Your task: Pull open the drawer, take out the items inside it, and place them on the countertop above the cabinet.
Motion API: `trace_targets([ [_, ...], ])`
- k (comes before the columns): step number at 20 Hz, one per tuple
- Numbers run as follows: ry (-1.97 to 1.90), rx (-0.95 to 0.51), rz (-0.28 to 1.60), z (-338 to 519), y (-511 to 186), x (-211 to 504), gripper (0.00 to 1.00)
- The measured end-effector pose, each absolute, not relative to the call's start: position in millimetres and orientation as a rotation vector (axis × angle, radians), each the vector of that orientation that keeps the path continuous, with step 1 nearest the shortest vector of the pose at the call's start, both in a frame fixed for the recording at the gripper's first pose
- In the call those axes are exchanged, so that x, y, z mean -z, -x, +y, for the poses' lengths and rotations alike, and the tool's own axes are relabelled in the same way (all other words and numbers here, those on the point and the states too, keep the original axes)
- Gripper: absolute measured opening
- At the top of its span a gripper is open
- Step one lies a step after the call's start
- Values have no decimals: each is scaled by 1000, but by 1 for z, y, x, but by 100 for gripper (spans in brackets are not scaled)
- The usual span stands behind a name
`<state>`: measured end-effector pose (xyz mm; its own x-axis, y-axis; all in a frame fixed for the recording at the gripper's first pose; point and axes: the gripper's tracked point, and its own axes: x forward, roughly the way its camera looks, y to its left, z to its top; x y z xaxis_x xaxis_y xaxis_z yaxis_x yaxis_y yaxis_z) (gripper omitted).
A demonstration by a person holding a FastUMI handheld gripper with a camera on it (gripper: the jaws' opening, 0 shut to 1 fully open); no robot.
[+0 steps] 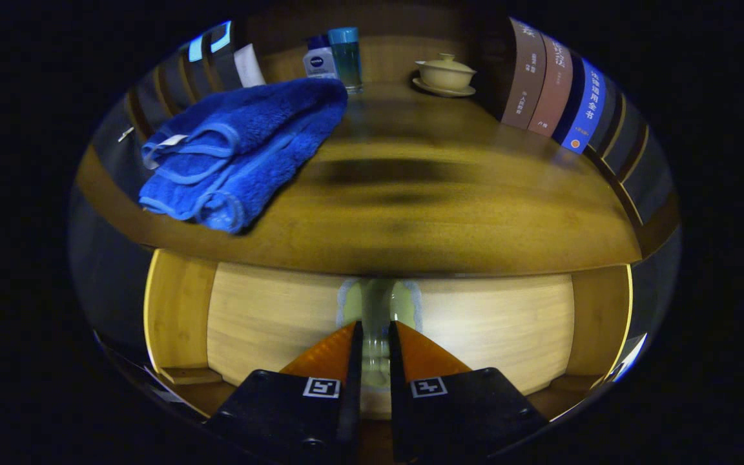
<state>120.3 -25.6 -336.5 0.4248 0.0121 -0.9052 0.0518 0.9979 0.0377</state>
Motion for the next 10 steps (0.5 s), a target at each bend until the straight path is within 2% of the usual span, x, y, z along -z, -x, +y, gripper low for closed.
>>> trace_targets([
  [5,-67,-7,1001,-17,-85,284,25],
  [10,-75,9,773,-23,-102,205,25],
])
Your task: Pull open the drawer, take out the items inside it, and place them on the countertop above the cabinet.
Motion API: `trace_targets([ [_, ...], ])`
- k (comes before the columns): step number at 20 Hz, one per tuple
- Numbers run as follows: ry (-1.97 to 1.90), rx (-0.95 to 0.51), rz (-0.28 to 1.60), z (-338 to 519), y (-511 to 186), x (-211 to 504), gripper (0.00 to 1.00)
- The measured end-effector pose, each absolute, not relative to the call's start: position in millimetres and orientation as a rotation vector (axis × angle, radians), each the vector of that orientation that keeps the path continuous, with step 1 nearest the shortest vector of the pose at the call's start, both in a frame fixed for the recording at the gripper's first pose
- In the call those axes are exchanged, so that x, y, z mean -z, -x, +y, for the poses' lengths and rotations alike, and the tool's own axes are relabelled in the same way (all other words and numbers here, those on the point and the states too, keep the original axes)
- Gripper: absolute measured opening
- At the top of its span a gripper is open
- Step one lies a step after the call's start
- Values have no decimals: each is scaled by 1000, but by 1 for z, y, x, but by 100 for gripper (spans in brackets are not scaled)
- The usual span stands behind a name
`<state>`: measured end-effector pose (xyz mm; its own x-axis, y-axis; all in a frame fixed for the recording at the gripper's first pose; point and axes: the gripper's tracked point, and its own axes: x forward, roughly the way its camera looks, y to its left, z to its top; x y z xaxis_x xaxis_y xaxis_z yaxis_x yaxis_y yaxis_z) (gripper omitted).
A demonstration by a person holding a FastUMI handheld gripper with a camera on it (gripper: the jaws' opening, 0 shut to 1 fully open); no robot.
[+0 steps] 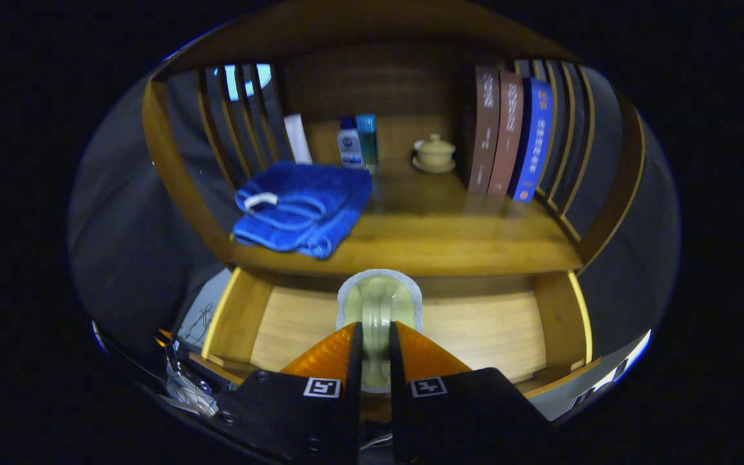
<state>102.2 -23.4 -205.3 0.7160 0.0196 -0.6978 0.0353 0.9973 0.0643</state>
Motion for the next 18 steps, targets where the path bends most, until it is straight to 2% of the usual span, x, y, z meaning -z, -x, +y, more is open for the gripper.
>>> trace_targets([
  [4,-94,29,709,-36,-149,179,24],
  [10,-152,53,722,-58,-225,187,25],
  [18,-155,61,780,-69,-263,219,25],
])
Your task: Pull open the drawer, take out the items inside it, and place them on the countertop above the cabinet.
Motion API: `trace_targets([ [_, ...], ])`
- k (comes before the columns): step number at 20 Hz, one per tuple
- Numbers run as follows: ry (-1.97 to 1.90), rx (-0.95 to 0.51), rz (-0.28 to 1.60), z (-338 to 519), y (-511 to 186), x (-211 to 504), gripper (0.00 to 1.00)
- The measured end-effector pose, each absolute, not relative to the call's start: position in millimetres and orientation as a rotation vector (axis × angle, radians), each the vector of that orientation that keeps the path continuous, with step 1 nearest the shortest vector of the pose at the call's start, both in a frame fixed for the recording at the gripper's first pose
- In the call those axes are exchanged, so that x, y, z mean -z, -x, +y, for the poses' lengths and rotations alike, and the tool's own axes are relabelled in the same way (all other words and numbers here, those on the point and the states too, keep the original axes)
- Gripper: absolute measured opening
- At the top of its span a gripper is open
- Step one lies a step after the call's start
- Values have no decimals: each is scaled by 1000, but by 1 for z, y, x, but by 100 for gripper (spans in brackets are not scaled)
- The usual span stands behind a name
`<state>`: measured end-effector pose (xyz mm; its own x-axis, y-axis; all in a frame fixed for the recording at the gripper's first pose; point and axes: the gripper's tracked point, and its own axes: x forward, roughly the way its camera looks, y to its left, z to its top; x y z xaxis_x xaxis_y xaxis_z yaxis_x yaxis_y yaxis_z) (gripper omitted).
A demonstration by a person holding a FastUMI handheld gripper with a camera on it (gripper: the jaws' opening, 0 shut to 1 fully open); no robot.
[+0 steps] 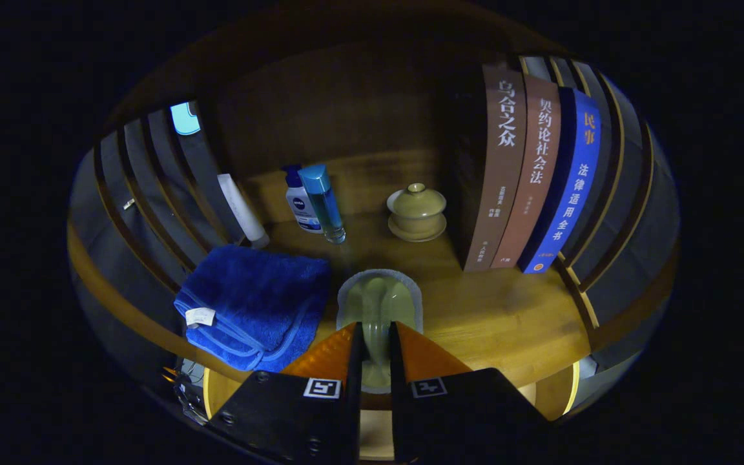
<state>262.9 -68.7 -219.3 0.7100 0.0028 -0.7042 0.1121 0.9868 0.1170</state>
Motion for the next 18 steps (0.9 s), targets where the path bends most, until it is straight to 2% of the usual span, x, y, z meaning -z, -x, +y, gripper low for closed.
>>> trace_targets([
  [3,-171,55,756,-66,-269,221,27],
  [10,-166,56,667,-62,-253,198,100],
  [13,-168,41,576,-54,-225,177,100],
  [18,-124,30,319,-38,-149,129,99],
])
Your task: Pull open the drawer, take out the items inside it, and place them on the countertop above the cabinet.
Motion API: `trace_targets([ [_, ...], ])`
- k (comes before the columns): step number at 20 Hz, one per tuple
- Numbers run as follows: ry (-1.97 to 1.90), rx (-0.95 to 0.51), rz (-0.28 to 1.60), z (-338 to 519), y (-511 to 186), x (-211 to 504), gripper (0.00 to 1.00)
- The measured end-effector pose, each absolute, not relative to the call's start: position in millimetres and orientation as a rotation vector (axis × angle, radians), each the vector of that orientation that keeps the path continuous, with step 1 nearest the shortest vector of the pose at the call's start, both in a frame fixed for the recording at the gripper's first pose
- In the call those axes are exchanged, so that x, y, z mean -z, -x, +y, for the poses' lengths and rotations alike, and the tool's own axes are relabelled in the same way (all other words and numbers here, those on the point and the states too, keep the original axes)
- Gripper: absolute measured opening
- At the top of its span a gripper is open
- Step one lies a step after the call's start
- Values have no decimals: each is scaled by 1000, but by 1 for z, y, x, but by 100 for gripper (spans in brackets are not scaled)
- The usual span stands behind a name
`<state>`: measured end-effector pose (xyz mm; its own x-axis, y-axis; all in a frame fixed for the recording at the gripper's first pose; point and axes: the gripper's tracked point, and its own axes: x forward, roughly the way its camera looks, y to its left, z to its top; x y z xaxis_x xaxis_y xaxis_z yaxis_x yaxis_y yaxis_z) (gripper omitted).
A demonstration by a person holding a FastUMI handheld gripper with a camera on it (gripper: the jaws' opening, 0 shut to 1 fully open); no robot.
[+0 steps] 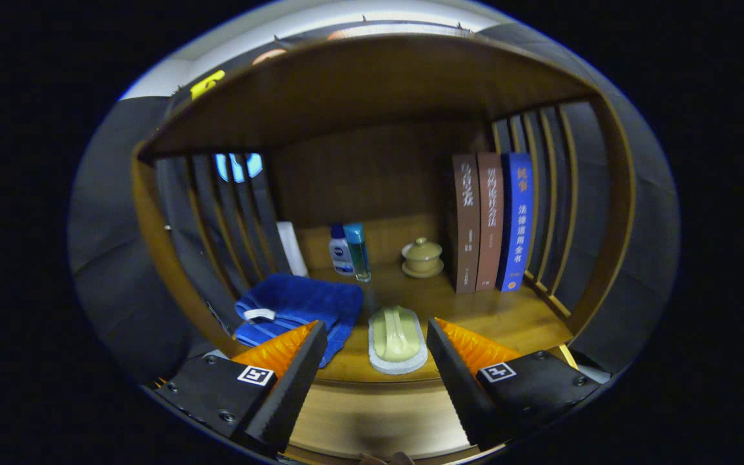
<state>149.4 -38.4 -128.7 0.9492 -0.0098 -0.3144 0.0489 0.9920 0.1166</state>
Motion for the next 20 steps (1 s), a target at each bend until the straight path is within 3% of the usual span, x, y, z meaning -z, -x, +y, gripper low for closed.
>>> trace_targets([
  [6,-104,65,127,-29,-32,133,99],
  [13,-144,107,255,-30,42,230,99],
  [20,-127,109,344,-31,48,286,99],
])
